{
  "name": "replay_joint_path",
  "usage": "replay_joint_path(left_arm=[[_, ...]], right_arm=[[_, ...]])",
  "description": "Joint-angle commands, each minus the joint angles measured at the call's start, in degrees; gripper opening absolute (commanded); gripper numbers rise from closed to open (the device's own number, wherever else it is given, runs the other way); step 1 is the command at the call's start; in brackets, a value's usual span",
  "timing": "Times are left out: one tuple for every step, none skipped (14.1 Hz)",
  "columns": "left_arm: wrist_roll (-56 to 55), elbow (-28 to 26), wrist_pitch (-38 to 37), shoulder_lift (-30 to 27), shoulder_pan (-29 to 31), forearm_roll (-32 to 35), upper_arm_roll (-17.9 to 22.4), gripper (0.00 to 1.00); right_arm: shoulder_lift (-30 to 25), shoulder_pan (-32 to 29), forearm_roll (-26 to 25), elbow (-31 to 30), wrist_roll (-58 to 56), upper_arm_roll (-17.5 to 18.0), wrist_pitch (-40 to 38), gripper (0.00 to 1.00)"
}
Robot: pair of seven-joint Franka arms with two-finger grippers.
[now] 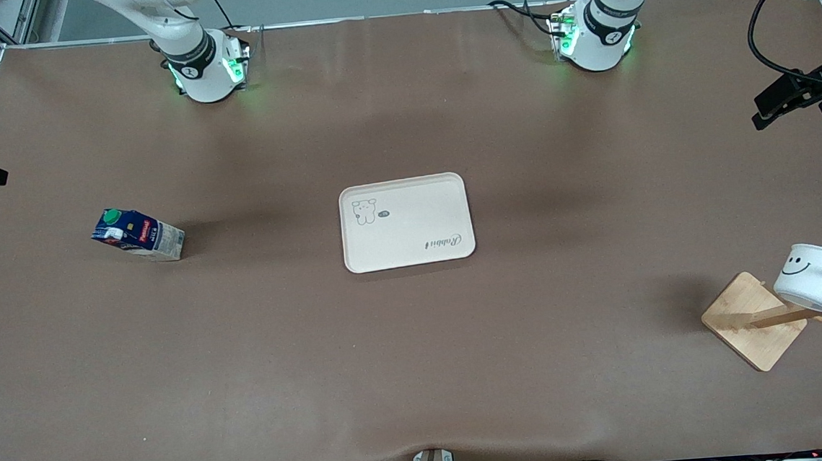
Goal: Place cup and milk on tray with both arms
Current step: 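Reach the left gripper toward the white mug on the wooden stand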
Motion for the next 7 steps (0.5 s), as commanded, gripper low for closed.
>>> replay_joint_path(left_arm=[[-0.23, 0.67, -0.82, 0.70, 0.17, -0.26, -0.07, 1.00], [-0.23, 0.67, -0.82, 0.79, 0.25, -0.53, -0.07, 1.00], [-0.32, 0.93, -0.82, 1.23, 0.17, -0.27, -0.07, 1.00], [0.20, 1.20, -0.64, 1.84, 0.17, 0.43, 0.01, 1.00], [-0.40, 1.20, -0.56, 1.94, 0.17, 0.87, 0.01, 1.00], [0.03, 1.20, -0.29, 2.37, 0.34, 0.97, 0.01, 1.00], [0.38, 1.20, -0.03, 3.16, 0.78, 1.05, 0.01, 1.00]], right_arm=[[0.25, -0.89, 0.61, 0.35, -0.59, 0.61, 0.08, 1.00], [0.25, -0.89, 0.61, 0.35, -0.59, 0.61, 0.08, 1.00], [0.34, -0.89, 0.53, 0.35, -0.59, 0.61, 0.08, 1.00], [0.52, -0.80, 0.44, 0.35, -0.59, 0.61, 0.08, 1.00], [0.52, -0.80, 0.44, 0.35, -0.59, 0.61, 0.08, 1.00], [0.52, -0.89, 0.35, 0.35, -0.59, 0.61, 0.08, 1.00], [0.52, -0.89, 0.26, 0.44, -0.59, 0.61, 0.08, 1.00]])
